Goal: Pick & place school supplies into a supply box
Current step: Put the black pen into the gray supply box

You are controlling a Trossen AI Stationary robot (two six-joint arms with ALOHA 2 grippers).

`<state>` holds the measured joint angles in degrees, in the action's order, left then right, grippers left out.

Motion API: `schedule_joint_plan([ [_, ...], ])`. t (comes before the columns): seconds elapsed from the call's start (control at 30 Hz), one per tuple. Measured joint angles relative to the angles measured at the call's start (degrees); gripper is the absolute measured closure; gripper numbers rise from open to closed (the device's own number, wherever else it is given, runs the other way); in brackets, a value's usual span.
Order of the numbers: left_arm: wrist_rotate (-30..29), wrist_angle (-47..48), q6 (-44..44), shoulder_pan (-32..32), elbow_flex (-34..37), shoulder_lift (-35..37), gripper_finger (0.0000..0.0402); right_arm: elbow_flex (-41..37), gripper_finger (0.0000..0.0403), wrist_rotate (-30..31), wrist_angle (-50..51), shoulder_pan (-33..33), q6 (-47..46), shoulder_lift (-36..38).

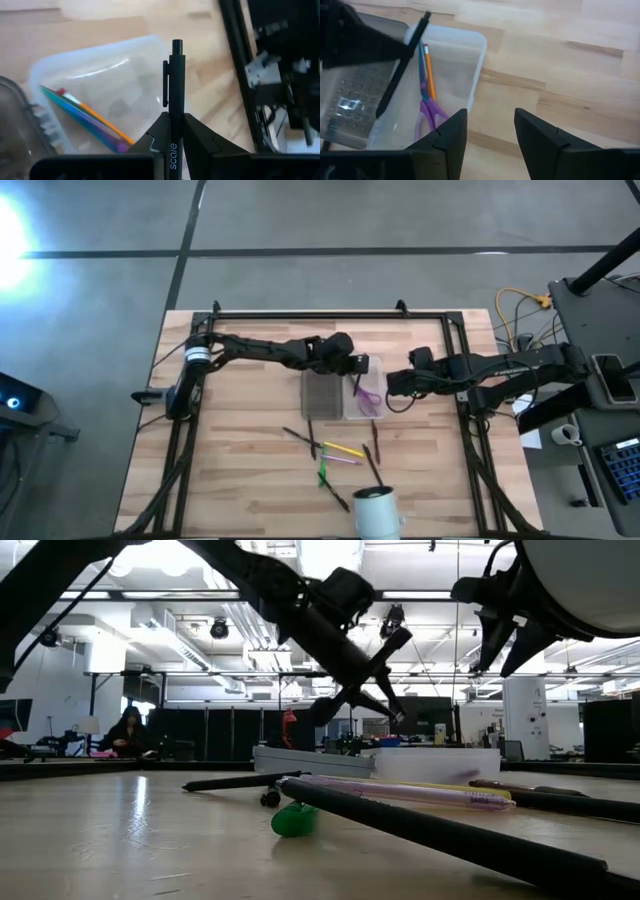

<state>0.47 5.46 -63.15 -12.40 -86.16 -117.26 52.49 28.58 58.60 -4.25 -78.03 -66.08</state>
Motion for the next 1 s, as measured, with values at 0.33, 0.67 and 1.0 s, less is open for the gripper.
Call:
schedule_joint_plan([
  [0.33, -0.37, -6.46, -4.07, 0.76, 5.74, -0.13, 0.0378, -0.02, 0.0252, 0.98, 1.65, 0.02, 0.49, 0.00],
  [0.67, -2.07, -3.99, -4.46, 0.87, 6.46, 0.11, 0.0311, -0.02, 0.0248, 1.59, 1.65, 0.03, 0.67, 0.00],
  [1.0, 2.48, -4.01, 12.56, 2.06, 6.46, 5.00, 0.0278, -0.02, 0.0250, 1.39, 1.63, 0.04, 2.10, 0.00],
])
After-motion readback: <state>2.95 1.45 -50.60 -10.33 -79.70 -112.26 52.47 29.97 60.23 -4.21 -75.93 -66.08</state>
